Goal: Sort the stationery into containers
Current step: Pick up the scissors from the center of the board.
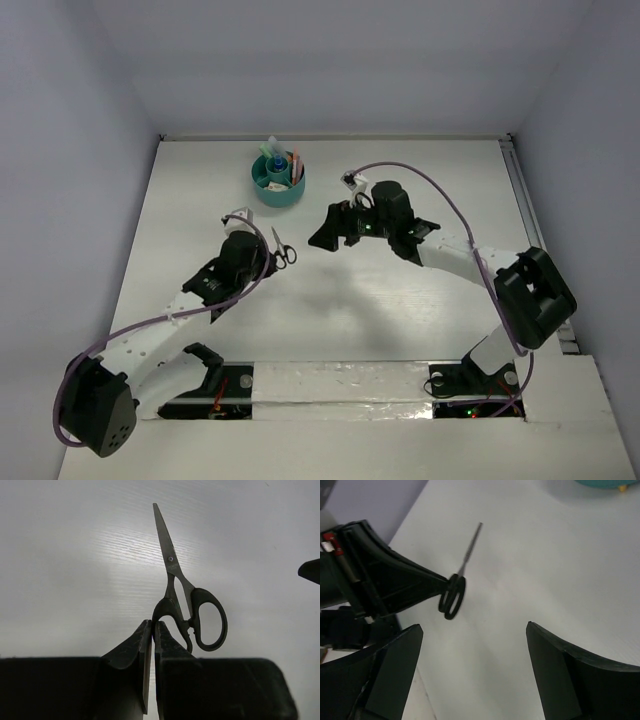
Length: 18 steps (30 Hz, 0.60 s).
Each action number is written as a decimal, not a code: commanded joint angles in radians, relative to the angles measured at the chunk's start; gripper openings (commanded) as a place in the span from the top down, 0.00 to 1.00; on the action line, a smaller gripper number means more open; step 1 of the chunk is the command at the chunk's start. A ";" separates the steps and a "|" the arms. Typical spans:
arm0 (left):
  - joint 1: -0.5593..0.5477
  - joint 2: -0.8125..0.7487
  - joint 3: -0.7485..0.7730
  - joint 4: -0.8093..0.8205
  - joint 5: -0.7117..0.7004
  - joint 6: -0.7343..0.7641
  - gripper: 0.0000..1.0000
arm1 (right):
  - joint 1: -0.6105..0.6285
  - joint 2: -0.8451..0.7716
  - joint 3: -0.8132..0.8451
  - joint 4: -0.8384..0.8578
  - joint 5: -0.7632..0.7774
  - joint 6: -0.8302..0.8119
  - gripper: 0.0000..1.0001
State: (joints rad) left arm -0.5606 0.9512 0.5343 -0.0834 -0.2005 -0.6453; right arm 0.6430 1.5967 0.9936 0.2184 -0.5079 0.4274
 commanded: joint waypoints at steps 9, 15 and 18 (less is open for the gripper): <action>0.108 -0.075 0.177 0.028 0.137 0.043 1.00 | 0.081 0.037 0.106 0.154 -0.086 0.073 0.13; 0.276 0.032 0.273 0.207 0.312 -0.026 1.00 | 0.081 -0.078 0.155 0.043 0.162 -0.009 0.13; 0.359 0.115 0.291 0.313 0.465 -0.098 1.00 | 0.081 -0.144 0.162 -0.014 0.219 -0.036 0.13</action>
State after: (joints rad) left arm -0.2691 1.0046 0.7902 0.0826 0.0891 -0.6674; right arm 0.7246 1.5509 1.0935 0.2234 -0.4057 0.4408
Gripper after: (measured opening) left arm 0.010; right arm 0.872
